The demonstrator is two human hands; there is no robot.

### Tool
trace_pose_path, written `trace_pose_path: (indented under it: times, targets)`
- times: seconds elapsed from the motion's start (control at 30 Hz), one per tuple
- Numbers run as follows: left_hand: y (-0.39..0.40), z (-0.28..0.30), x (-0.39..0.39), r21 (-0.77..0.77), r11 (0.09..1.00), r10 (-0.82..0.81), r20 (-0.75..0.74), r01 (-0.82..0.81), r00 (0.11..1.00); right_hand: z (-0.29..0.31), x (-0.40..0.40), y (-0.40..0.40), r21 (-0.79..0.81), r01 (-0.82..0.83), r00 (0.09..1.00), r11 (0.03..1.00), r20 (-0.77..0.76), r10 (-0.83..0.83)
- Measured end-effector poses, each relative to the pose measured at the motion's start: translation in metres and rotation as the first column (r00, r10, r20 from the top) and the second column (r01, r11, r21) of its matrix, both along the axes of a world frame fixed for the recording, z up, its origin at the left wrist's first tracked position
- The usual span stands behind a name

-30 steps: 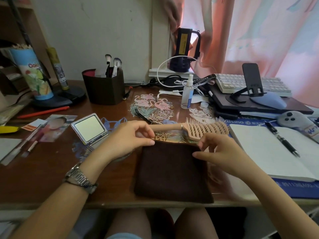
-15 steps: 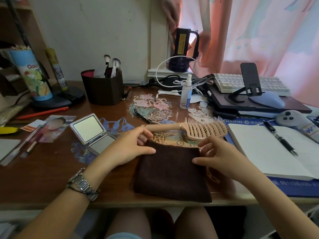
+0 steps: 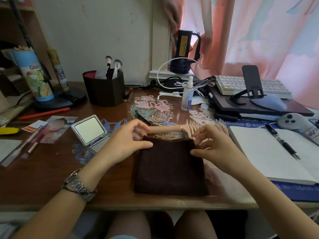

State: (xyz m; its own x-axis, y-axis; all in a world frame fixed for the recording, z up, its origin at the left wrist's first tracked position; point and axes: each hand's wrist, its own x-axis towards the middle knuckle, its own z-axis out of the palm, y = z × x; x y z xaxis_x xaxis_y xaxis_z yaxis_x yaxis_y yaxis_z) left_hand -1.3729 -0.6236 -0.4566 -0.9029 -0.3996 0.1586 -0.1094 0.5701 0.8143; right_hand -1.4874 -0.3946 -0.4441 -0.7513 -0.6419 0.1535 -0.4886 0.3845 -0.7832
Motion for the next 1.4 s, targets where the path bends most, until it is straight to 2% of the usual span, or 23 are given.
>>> trace_pose_path:
  times: [0.2, 0.57, 0.77, 0.87, 0.97, 1.03, 1.1, 1.23, 1.4]
  targets:
    - [-0.014, 0.008, 0.000, 0.026, 0.995, 0.095, -0.098, -0.093, 0.991, 0.009, -0.013, -0.026, -0.033, 0.019, 0.990, 0.999, -0.139, -0.023]
    - [-0.046, 0.027, -0.028, -0.035, 0.984, 0.164, -0.182, -0.174, 0.969, 0.021, -0.047, -0.067, -0.062, -0.012, 0.993, 0.998, -0.118, 0.005]
    - [-0.049, 0.005, -0.044, -0.123, 0.971, 0.197, -0.085, -0.206, 0.977, 0.011, -0.064, -0.064, -0.005, -0.034, 0.984, 0.999, -0.174, 0.033]
    - [-0.046, 0.005, -0.043, -0.214, 0.949, 0.202, -0.142, -0.230, 0.969, 0.012, -0.077, -0.047, 0.028, -0.099, 0.974, 0.995, -0.203, 0.103]
    - [-0.030, 0.015, -0.045, -0.310, 0.938, 0.104, -0.180, -0.156, 0.978, 0.013, -0.086, -0.030, 0.209, -0.188, 0.958, 0.960, -0.178, 0.226]
    - [-0.017, 0.020, -0.050, -0.373, 0.927, -0.013, -0.139, -0.041, 0.990, 0.011, -0.089, -0.026, 0.340, -0.201, 0.943, 0.919, -0.188, 0.276]
    - [-0.005, 0.020, -0.059, -0.396, 0.915, -0.120, -0.066, 0.084, 0.991, 0.007, -0.092, -0.027, 0.419, -0.177, 0.916, 0.891, -0.261, 0.304]
    - [0.007, 0.012, -0.079, -0.381, 0.901, -0.202, 0.049, 0.206, 0.978, 0.000, -0.093, -0.030, 0.470, -0.128, 0.880, 0.873, -0.352, 0.319]
    - [0.009, 0.003, -0.088, -0.356, 0.905, -0.220, 0.072, 0.231, 0.973, -0.002, -0.092, -0.029, 0.476, -0.134, 0.859, 0.869, -0.382, 0.342]
